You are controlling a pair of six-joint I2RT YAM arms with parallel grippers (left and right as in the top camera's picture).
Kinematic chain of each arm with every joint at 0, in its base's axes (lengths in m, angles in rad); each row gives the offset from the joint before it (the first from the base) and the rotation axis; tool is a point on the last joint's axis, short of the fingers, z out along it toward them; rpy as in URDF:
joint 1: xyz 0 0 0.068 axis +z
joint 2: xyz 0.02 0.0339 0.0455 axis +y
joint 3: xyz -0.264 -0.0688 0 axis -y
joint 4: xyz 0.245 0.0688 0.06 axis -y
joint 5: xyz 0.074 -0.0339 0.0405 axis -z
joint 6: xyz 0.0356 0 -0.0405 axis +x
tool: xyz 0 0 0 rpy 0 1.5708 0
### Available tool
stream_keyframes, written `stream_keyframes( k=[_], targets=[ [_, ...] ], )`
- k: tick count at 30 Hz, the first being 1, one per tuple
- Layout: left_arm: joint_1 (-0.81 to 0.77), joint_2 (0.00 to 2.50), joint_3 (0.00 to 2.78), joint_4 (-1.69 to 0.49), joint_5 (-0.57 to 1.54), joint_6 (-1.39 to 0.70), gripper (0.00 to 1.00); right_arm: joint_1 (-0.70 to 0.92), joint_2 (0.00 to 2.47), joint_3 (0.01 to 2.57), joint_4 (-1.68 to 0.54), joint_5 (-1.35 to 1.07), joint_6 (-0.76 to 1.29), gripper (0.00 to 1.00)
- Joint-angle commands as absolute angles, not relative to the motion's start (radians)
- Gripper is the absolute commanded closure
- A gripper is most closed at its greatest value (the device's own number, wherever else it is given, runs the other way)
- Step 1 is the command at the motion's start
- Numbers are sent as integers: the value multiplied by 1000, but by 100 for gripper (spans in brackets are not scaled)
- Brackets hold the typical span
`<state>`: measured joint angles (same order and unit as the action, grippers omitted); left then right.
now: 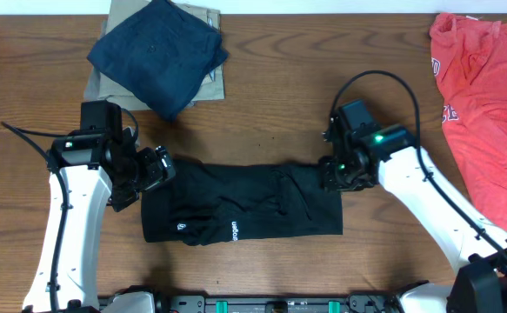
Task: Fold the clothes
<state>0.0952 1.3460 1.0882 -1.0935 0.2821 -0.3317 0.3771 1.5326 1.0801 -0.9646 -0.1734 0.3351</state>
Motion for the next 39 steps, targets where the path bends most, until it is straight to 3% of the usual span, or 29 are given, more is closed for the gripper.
stream_keyframes(
  k=[1,7,17,26,39],
  targets=[
    [92,1345,1083,-1098,276,-310,5,318,1532,1090,-966,-131,344,80],
    [92,1345,1083,-1097,276,-310,6,291,1532,1088,-963,-131,343,98],
    [92,1345,1083,-1098,276,-310,5,302,1532,953,-886,-148,344,98],
    [92,1345,1083,-1095,276,-311,5,305,1532,853,-723,-366,344,99],
    [92,1345,1083,-1095,276,-310,5,376,1532,847,-663,-367,389,97]
  ],
)
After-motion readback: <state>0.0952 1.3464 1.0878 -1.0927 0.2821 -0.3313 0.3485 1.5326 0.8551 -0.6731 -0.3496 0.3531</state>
